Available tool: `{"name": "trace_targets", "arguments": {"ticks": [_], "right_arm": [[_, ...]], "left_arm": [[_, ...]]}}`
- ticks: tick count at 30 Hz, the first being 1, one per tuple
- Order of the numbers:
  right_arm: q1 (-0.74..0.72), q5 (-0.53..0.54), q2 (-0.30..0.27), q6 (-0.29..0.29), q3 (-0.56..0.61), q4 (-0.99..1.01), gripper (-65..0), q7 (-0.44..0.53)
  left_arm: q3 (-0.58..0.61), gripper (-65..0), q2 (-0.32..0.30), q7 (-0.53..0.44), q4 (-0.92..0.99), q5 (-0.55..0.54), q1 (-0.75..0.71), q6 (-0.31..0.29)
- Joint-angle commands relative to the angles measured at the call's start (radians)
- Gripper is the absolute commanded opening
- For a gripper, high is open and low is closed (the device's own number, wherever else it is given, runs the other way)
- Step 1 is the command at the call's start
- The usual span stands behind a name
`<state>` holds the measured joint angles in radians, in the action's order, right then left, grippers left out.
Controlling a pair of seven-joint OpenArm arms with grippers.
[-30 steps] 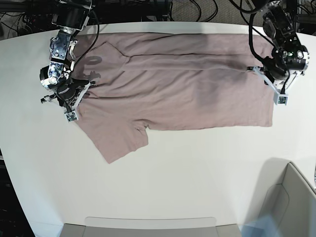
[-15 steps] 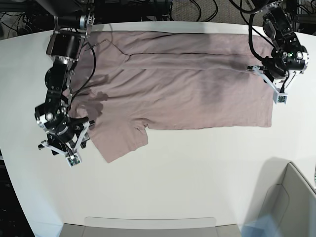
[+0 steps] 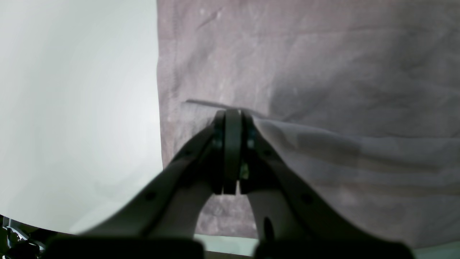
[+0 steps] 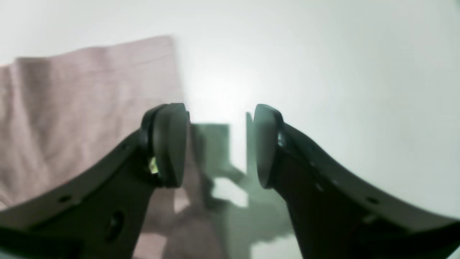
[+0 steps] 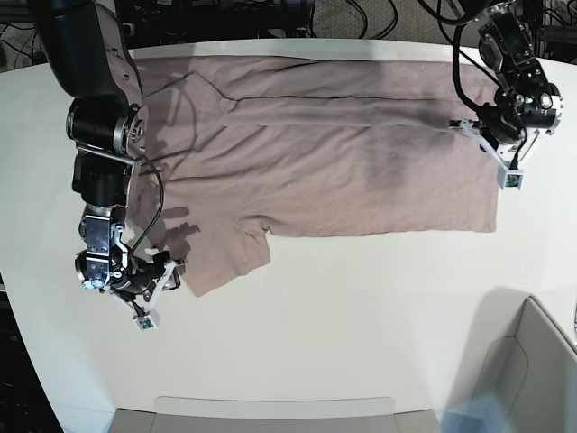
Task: Fold the T-shirt properly
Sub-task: 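Release and move both grippers to the opposite shirt edge corners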
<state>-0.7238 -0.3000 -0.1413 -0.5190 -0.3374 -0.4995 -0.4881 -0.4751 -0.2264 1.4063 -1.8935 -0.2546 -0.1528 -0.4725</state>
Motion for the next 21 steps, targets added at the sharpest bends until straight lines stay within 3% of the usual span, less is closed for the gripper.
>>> {"name": "trace_targets", "arguments": {"ticks": [1, 6, 11, 13, 16, 21], "right_arm": [[-0.047, 0.011, -0.01, 0.004, -0.001, 0.011, -34.9, 0.042], [-0.046, 0.008, -0.017, 0.118, 0.004, 0.18, -34.9, 0.197], [-0.049, 0.008, -0.027, 0.113, 0.007, 0.293, -34.9, 0.233], [-0.046, 0.006, -0.013, 0.066, 0.007, 0.299, -34.9, 0.231], [-0.044, 0.006, 0.001, -0.043, 0.007, 0.298, -34.9, 0.18], [-0.049, 0.006, 0.013, -0.062, 0.007, 0.296, -34.9, 0.137]], "left_arm": [[-0.003, -65.0, -0.011, -0.01, -0.016, -0.004, 0.005, -0.001], [-0.003, -65.0, -0.011, -0.01, -0.016, -0.004, 0.005, -0.001], [0.002, -65.0, -0.011, -0.01, -0.016, -0.004, 0.008, -0.002], [0.036, -65.0, -0.017, -0.01, -0.016, -0.002, 0.008, -0.002], [0.089, -56.4, -0.02, -0.01, -0.016, 0.001, 0.011, -0.002], [0.171, -48.8, -0.067, -0.081, 0.013, 0.001, 0.109, -0.002]]}}
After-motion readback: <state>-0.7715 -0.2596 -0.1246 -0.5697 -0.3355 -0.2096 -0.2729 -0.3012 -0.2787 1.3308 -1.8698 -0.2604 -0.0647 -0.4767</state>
